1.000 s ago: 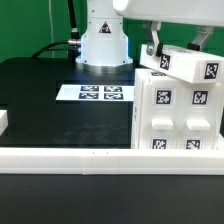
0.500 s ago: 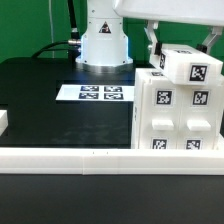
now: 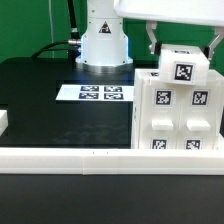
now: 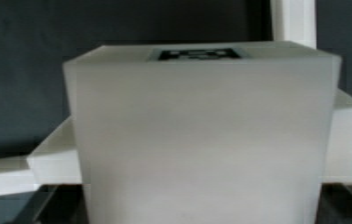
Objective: Assemble cabinet
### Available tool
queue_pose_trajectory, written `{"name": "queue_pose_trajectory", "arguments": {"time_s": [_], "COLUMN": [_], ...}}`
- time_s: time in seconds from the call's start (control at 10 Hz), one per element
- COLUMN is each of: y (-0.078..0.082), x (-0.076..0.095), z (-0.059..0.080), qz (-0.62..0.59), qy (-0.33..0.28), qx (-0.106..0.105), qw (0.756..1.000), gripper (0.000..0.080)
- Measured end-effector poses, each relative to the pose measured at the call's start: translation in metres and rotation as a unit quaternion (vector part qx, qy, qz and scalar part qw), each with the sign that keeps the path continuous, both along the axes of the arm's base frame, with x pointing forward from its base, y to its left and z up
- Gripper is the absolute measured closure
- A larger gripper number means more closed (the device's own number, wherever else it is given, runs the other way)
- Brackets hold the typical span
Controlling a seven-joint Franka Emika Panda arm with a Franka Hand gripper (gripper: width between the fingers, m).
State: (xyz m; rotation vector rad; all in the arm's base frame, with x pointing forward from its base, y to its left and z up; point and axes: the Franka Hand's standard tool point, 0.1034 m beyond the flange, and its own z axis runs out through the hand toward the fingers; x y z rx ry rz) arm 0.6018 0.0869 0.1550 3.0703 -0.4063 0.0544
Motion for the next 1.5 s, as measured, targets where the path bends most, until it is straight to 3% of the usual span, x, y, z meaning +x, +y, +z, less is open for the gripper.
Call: {"name": "queue_pose_trajectory", "arguments": {"time_s": [0.4,0.7,1.1,1.5], "y": [0.003,0.005,0.009,0.013], "x": [0.000,0.002,0.002,0.004], "z": [-0.001,-0.001,-0.001,-0.001], "qz": [-0.113,-0.219,-0.329,-0.451], "qy": [-0.005,-0.012,-0.016,-0.017], "qx": [0.011,0.034,0.039,0.051], "qw": [0.994,0.975,0.943,0.891], "gripper": [0.0238,0.0238,0.0238,0.0238]}}
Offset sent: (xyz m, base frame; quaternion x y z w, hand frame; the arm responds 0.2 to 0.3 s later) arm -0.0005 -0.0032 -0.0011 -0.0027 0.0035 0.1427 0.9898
